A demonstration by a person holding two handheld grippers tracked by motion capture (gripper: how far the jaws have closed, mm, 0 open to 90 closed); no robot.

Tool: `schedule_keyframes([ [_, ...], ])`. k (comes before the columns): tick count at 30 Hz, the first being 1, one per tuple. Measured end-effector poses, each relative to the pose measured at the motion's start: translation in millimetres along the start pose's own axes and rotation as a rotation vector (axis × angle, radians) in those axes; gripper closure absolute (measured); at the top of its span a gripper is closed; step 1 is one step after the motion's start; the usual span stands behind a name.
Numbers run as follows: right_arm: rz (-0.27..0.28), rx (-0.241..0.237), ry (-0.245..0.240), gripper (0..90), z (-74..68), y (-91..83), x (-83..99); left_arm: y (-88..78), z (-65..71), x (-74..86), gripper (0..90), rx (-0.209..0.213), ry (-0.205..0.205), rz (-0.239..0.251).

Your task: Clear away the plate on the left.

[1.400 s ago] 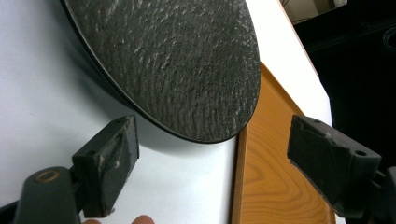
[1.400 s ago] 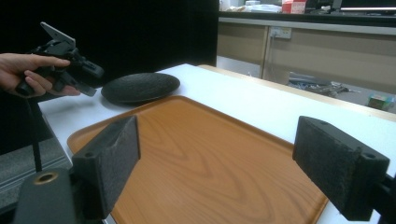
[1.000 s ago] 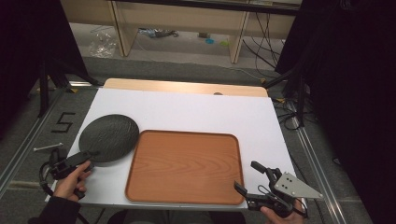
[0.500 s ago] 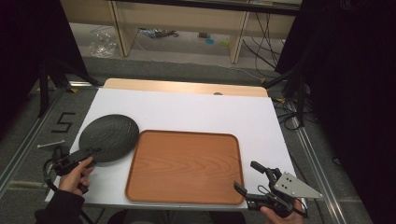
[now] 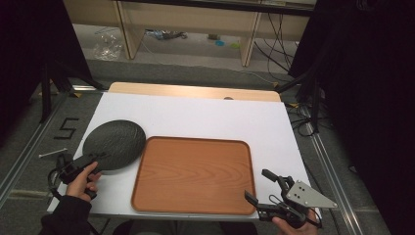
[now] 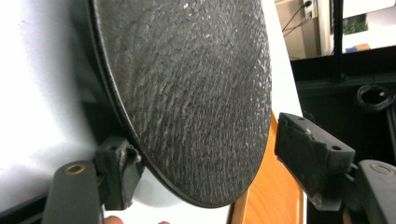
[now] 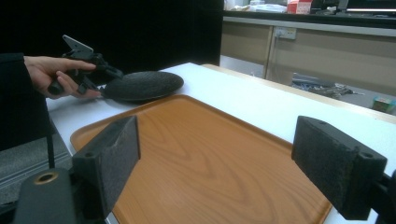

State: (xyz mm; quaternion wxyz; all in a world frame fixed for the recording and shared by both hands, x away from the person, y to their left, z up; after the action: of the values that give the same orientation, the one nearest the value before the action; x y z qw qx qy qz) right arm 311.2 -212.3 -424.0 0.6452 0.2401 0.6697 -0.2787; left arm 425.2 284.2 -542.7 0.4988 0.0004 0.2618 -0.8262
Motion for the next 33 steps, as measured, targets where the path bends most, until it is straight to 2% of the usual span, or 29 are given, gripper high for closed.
schedule_keyframes([
  [2,0.0,-0.003,-0.004,16.5,-0.6,0.0,0.0,0.2,0.1,0.0,28.4,0.009,-0.007,0.005],
  [6,0.0,-0.015,-0.002,16.7,-1.8,1.0,0.4,-1.8,-5.1,-0.2,37.3,-0.011,-0.028,0.034],
  [7,0.0,-0.015,-0.002,16.7,-1.8,1.0,0.4,-1.8,-5.1,-0.2,41.1,-0.011,-0.028,0.034],
  [8,-0.012,-0.013,-0.024,16.8,-0.6,0.2,0.2,-3.2,-8.6,0.1,45.4,-0.024,-0.037,0.045],
  [10,-0.008,-0.011,-0.018,16.8,-1.1,0.6,0.1,-3.4,-9.5,0.1,52.4,-0.029,-0.043,0.052],
  [11,-0.037,-0.007,-0.02,16.9,-1.0,-1.3,1.7,-3.8,-11.5,0.5,55.5,-0.041,-0.036,0.057],
  [13,-0.025,-0.013,-0.019,17.0,-1.4,-0.4,1.3,-4.0,-12.4,0.5,56.7,-0.042,-0.032,0.053],
  [14,-0.001,-0.011,-0.029,17.3,-0.8,0.8,-0.6,-4.3,-14.1,0.4,60.7,-0.045,-0.034,0.053],
  [16,-0.01,-0.015,-0.024,17.4,-1.5,0.5,0.0,-4.6,-15.5,0.3,62.7,-0.042,-0.042,0.053],
  [17,-0.009,-0.013,-0.032,17.5,-0.7,0.6,0.4,-4.9,-18.0,0.3,68.8,-0.049,-0.045,0.058],
  [18,-0.023,-0.016,-0.015,17.5,-2.3,-0.3,1.2,-5.4,-19.3,0.3,70.9,-0.041,-0.048,0.053],
  [20,-0.021,-0.021,-0.019,17.5,-2.6,-0.2,0.8,-5.5,-20.0,0.2,74.2,-0.035,-0.054,0.053],
  [24,-0.01,-0.026,-0.028,17.8,-2.5,0.7,0.5,-5.4,-21.8,0.0,75.3,-0.027,-0.071,0.056],
  [26,-0.011,-0.03,-0.028,17.9,-3.1,0.9,0.2,-5.7,-22.8,-0.9,76.5,-0.008,-0.083,0.046],
  [27,-0.009,-0.029,-0.031,18.1,-3.1,1.5,0.5,-5.8,-23.5,-3.6,77.6,0.016,-0.088,0.044],
  [30,0.008,-0.027,-0.04,18.2,-2.8,2.4,-0.6,-5.8,-24.7,-6.7,80.0,0.021,-0.091,0.045],
  [31,0.009,-0.029,-0.04,18.3,-3.0,2.6,-0.7,-7.0,-22.4,-9.2,81.2,0.047,-0.093,0.052],
  [33,-0.014,-0.024,-0.021,18.4,-4.3,1.4,1.2,-6.9,-21.6,-10.5,81.6,0.042,-0.077,0.051],
])
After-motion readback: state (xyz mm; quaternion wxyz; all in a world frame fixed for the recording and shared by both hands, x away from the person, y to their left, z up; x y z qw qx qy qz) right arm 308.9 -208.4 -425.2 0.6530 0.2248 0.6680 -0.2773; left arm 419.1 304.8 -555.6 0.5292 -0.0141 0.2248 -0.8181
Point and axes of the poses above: each handheld gripper's, and its own axes: y roughly forward along the jaws, x roughly out of its underside, z roughly to its right, the point moved 8 cm from there along y, roughly forward along the jaws, and after that the axes turned 9 degrees about z, right-handed, at the moved point
